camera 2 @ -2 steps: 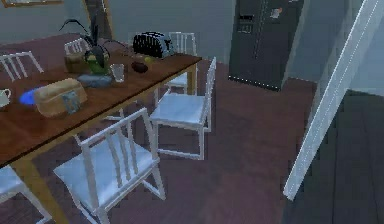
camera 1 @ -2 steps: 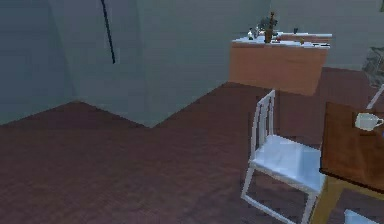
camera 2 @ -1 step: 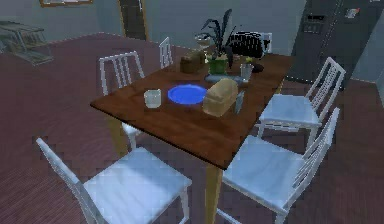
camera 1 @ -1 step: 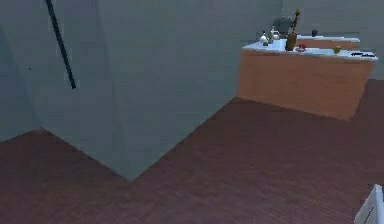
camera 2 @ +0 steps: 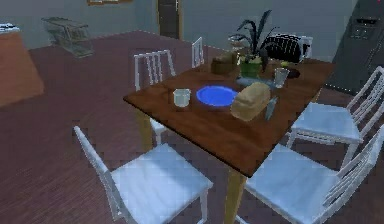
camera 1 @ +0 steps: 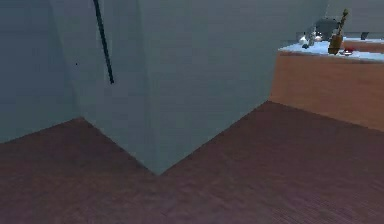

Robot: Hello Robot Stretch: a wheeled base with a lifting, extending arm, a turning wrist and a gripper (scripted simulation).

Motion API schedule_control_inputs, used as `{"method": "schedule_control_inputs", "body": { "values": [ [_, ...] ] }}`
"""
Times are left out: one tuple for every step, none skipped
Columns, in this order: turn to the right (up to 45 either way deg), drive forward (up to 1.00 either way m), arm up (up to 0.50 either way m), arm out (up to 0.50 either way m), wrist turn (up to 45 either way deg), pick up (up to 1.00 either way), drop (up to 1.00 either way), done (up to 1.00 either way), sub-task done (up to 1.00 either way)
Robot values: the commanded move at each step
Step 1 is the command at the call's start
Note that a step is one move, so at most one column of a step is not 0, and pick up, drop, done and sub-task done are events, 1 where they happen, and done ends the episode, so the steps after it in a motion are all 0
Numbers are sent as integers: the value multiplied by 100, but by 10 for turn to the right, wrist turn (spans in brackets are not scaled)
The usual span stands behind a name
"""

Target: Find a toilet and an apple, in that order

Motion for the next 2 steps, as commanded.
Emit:
{"method": "schedule_control_inputs", "body": {
  "values": [
    [0, 35, 0, 0, 0, 0, 0, 0, 0],
    [390, 0, 0, 0, 0, 0, 0, 0, 0]
  ]
}}
